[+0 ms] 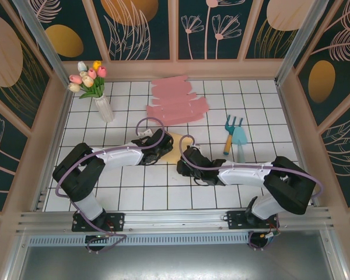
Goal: Fold the paper box
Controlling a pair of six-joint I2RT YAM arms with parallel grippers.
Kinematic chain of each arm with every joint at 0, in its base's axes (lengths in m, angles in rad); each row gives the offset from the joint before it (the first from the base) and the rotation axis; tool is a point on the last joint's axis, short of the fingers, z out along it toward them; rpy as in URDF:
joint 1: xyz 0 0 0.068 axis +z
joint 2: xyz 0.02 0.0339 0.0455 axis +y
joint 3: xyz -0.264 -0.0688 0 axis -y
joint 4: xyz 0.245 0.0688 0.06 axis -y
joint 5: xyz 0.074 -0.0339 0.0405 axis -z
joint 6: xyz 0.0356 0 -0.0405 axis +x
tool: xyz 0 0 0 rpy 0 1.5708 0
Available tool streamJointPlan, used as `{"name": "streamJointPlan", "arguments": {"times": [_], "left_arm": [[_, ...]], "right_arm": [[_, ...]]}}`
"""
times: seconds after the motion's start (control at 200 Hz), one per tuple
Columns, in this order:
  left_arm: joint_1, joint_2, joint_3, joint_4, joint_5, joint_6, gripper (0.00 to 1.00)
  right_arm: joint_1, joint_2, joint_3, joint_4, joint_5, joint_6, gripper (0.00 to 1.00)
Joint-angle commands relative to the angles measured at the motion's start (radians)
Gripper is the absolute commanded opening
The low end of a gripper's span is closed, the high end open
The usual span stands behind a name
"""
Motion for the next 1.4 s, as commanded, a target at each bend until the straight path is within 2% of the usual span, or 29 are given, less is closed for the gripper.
{"name": "streamJointPlan", "arguments": {"times": [0.0, 0.42, 1.241, 1.321, 1.346, 1.396], "left_arm": [[0.0, 0.044, -0.025, -0.107, -0.011, -0.004, 0.81], [0.0, 0.052, -0.022, -0.104, -0.009, -0.002, 0.81], [0.0, 0.069, -0.031, -0.093, -0.008, -0.002, 0.8], [0.0, 0.072, -0.03, -0.092, -0.006, -0.001, 0.8], [0.0, 0.073, -0.031, -0.092, -0.007, -0.002, 0.8], [0.0, 0.076, -0.032, -0.092, -0.008, -0.002, 0.8]], "right_arm": [[0.022, 0.026, 0.049, -0.002, 0.024, -0.029, 0.35], [0.056, 0.054, 0.115, -0.036, 0.07, -0.067, 0.34], [0.076, 0.109, 0.087, 0.0, 0.181, -0.186, 0.31], [0.076, 0.108, 0.075, 0.021, 0.188, -0.2, 0.3], [0.076, 0.108, 0.069, 0.03, 0.191, -0.208, 0.24], [0.076, 0.107, 0.065, 0.031, 0.205, -0.213, 0.22]]}}
